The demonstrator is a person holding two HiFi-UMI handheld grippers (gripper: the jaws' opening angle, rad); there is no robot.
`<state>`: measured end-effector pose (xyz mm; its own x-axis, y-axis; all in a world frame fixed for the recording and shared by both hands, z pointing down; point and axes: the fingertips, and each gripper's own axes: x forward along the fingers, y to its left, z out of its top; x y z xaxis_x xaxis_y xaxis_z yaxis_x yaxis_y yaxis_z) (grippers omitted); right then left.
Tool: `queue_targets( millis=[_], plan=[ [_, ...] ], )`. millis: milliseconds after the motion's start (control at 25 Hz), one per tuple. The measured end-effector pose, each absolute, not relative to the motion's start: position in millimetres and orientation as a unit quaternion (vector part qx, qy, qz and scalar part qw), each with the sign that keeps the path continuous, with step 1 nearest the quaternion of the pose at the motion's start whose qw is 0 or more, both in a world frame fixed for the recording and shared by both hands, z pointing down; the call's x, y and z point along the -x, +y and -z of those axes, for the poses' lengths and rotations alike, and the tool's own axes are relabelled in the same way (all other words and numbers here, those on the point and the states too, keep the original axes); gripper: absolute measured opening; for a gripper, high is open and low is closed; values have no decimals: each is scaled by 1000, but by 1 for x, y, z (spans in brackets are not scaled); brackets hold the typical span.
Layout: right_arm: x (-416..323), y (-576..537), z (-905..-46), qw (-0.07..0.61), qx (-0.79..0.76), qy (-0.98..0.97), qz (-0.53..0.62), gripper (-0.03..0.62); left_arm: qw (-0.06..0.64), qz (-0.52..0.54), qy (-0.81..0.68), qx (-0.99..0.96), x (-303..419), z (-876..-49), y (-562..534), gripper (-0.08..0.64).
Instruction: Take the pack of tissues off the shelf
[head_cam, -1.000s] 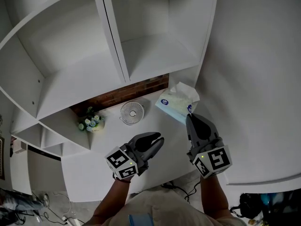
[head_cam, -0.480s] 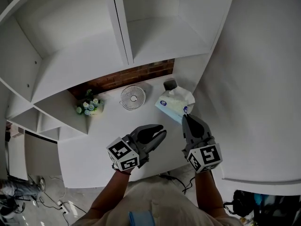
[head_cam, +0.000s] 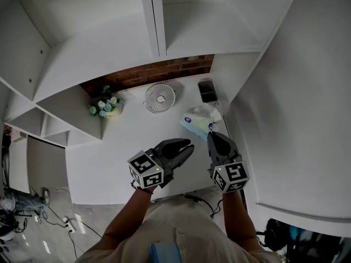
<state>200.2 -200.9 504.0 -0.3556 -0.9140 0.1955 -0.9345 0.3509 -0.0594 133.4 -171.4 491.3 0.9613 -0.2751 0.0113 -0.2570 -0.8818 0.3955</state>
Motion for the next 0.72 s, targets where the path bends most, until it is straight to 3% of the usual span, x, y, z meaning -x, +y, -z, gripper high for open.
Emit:
queue_targets(
  millis=[720],
  plan=[
    [-178,-221,-599,105,-539,-823,-142,18,266,-36,-170,-948,-119,-576,-187,64]
  ],
)
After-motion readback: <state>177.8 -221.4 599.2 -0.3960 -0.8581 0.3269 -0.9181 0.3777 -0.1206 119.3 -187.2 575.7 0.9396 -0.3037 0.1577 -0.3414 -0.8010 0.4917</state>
